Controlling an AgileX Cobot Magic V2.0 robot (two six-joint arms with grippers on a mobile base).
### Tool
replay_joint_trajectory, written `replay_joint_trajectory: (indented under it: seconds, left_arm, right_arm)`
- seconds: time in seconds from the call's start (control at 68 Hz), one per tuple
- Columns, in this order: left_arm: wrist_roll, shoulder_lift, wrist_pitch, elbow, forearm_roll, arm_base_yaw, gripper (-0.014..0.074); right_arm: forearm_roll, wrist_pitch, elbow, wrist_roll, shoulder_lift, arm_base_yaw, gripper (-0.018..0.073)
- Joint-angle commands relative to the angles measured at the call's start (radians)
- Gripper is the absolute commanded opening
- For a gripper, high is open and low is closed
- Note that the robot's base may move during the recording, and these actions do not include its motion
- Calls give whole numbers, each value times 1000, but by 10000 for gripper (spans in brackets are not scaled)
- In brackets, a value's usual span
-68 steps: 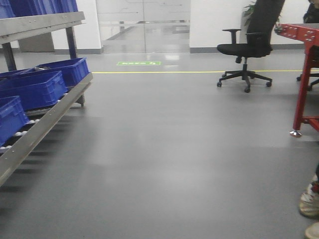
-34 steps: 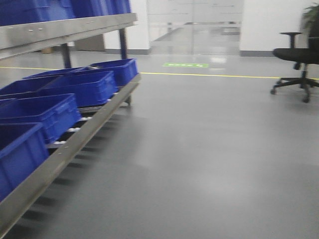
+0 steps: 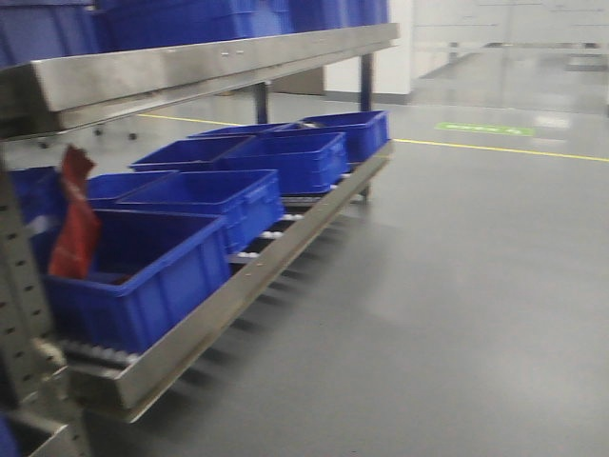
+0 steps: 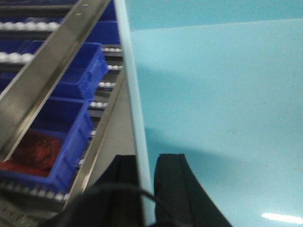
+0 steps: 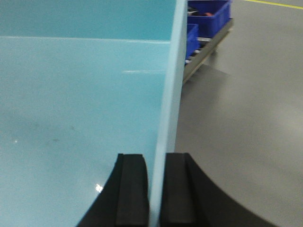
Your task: Move two blue bins to right shelf middle
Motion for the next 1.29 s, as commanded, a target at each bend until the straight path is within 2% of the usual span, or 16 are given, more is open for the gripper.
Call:
replay_joint_trajectory:
  seconds: [0.0,1.279]
  left_arm:
    - [8,-14,-66,-13,-88,-17,-111]
    - [8,-14,-66,-13,-86,-17,-111]
  right_arm:
    - [69,-92,-16,-7,-9,11,-154]
    - [69,-92,-16,-7,-9,11,-154]
